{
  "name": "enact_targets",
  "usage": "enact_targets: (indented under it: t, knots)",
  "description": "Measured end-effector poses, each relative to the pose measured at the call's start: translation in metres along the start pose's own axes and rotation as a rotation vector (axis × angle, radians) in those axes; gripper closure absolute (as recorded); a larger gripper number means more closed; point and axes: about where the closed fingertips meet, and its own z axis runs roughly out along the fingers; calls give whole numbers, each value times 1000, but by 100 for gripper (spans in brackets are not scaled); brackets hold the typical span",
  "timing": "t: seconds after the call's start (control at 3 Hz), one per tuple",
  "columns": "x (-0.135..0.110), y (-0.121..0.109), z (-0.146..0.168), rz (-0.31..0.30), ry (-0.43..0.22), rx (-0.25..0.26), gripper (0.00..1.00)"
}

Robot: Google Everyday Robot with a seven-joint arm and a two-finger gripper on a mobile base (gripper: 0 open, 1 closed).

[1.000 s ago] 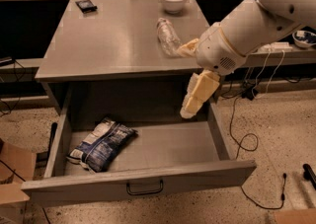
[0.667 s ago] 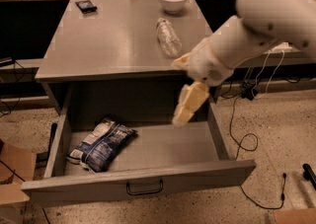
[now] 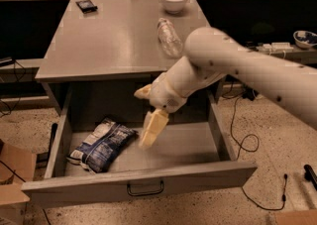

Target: Pick blue chip bag from top drawer and place on counter

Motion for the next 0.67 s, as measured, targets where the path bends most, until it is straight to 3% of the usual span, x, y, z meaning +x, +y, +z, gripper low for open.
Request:
enact_targets:
  t: [0.33, 0.67]
  knots:
    - [-1, 0, 47, 0, -46, -36, 0]
    - [-1, -12, 104, 27, -98, -31, 0]
